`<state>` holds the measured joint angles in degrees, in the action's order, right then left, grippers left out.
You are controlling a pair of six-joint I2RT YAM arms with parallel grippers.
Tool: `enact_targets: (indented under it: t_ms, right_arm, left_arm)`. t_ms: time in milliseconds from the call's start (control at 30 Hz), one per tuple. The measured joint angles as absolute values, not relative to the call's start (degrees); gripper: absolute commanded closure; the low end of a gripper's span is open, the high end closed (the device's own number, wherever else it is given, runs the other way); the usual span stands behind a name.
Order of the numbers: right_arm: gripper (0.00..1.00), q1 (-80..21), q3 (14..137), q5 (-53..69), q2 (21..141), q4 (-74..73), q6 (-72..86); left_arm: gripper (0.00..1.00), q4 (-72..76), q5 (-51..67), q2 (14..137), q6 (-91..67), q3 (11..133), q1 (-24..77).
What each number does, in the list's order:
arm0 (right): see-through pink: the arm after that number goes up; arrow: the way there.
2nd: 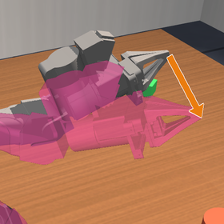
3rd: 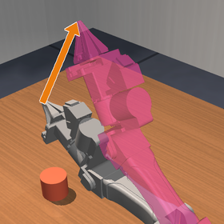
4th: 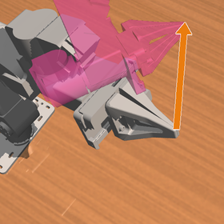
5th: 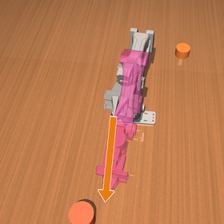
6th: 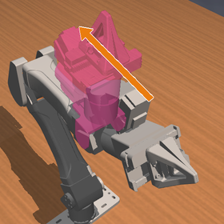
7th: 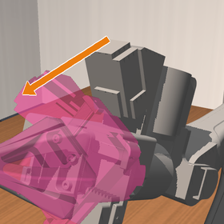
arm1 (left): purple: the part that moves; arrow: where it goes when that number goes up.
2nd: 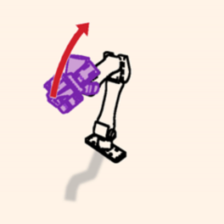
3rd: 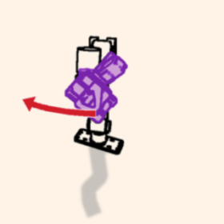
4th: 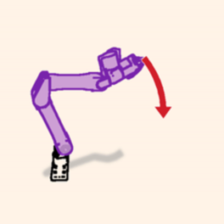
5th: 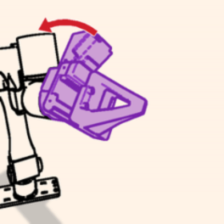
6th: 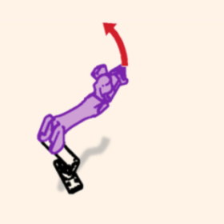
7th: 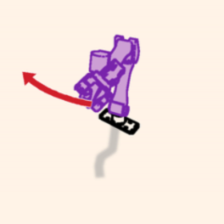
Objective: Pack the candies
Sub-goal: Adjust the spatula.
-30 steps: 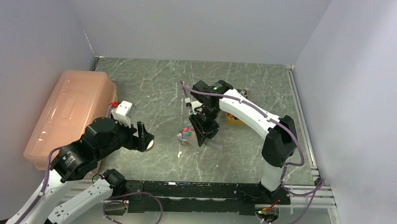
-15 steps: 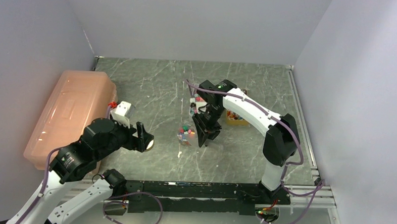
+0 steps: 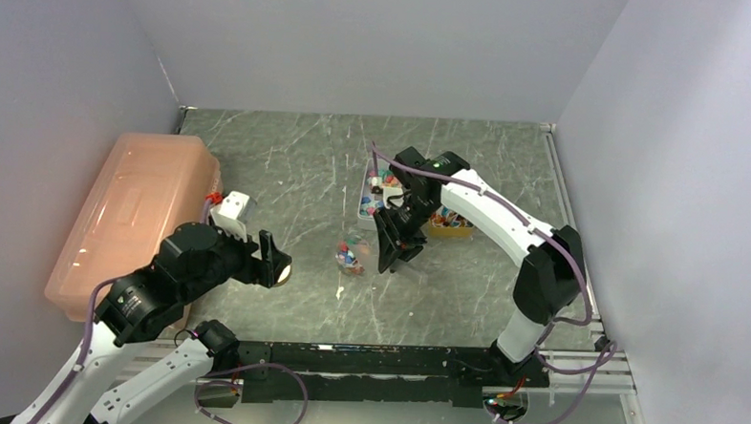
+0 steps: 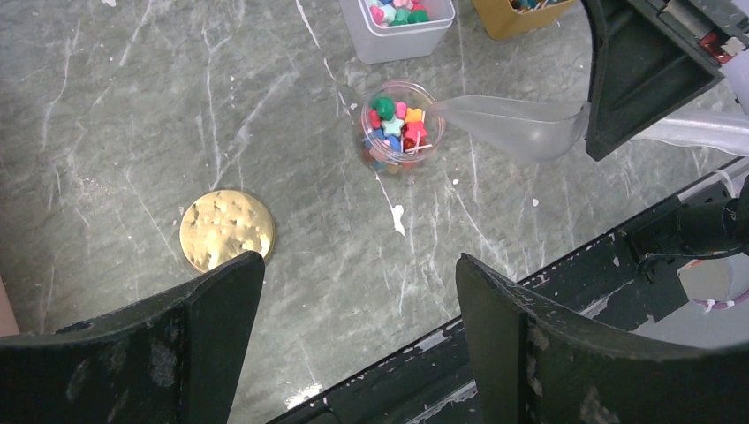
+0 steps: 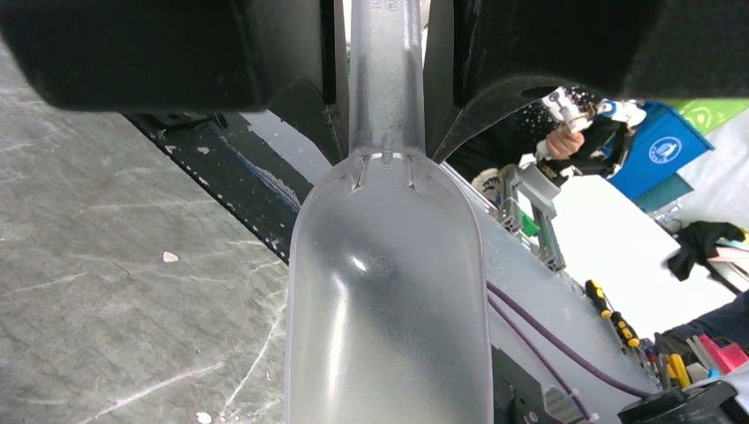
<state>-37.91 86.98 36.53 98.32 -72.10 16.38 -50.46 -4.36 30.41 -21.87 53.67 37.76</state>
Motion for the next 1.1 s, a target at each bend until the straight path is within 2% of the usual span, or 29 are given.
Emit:
enact_targets:
  t_ms: [400,800,1100]
  right_arm:
    - [1.0,-39.7,80.7,32.4,89.0,-67.1,13.7]
    - [1.0,-53.0,66.5,20.5,71.7,-49.6,8.1]
    - [1.0,-59.8,60.4,10.1,65.5,-40.3,0.0]
  left_arm:
    - [0.15,-50.4,-4.0,31.4,-21.8,53.7,37.8]
    - [0.16,-50.5,0.3,37.6,-21.8,56.6,37.8]
    - [0.16,-50.2,5.8,42.8,-22.8,61.6,37.8]
